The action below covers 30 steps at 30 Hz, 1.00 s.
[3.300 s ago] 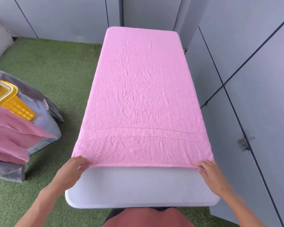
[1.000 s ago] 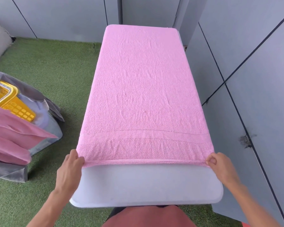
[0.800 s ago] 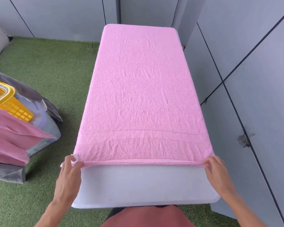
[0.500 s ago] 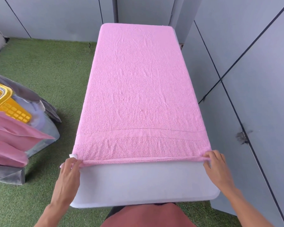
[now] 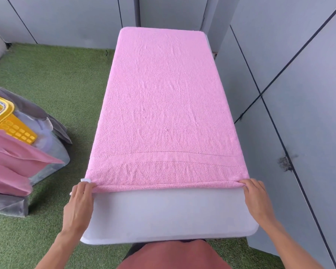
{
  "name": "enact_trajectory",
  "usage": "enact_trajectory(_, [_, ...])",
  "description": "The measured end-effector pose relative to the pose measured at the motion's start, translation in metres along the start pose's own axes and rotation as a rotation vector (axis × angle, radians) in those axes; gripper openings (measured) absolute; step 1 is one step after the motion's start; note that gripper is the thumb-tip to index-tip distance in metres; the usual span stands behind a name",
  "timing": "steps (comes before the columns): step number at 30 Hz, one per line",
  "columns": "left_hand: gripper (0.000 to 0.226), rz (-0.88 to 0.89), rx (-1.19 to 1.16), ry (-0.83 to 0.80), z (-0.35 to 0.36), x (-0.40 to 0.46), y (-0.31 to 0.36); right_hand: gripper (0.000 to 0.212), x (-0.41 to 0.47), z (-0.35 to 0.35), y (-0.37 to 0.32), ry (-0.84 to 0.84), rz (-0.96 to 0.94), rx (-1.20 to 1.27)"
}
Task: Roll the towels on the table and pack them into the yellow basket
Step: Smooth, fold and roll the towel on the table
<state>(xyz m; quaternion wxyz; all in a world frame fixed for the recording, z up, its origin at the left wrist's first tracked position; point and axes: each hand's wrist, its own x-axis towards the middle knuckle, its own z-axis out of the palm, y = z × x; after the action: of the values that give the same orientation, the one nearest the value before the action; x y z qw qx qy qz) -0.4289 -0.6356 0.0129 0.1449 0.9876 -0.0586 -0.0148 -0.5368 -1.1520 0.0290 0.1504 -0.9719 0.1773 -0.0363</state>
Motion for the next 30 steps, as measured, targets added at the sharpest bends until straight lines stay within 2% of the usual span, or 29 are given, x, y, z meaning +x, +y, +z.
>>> enact_trajectory(5, [0.021,0.069,-0.022,-0.028,-0.007,-0.005,-0.015,0.027,-0.014,0.001,0.016,-0.092,-0.027,-0.066])
enact_trajectory(7, [0.019,0.109,-0.045,-0.121,-0.017,-0.003,-0.022,0.025,-0.023,-0.003,0.021,-0.144,-0.026,-0.049])
enact_trajectory(9, [0.019,0.035,-0.121,-0.242,-0.027,0.007,-0.025,0.023,-0.020,-0.015,0.024,-0.232,-0.011,0.026])
enact_trajectory(13, [0.020,-0.118,-0.330,-0.471,-0.042,0.039,-0.029,0.019,0.014,-0.032,0.027,-0.405,0.247,0.341])
enact_trajectory(15, [0.018,-0.161,-0.378,-0.579,-0.047,0.055,-0.033,0.013,0.024,-0.033,0.029,-0.433,0.345,0.463])
enact_trajectory(17, [0.018,-0.164,-0.381,-0.622,-0.049,0.067,-0.037,0.013,0.028,-0.033,0.027,-0.418,0.380,0.488])
enact_trajectory(21, [0.017,-0.209,-0.322,-0.508,-0.046,0.069,-0.033,0.014,0.031,-0.029,0.025,-0.306,0.361,0.366])
enact_trajectory(24, [0.020,-0.067,-0.150,-0.301,-0.041,0.060,-0.024,0.019,0.024,-0.027,0.020,-0.184,0.231,0.096])
enact_trajectory(27, [0.016,0.003,0.004,-0.113,-0.026,0.034,-0.011,0.017,0.008,-0.018,0.005,-0.136,0.171,0.100])
enact_trajectory(30, [0.032,0.020,0.007,-0.009,-0.007,0.000,0.003,0.017,-0.008,-0.005,-0.002,-0.057,0.165,0.089])
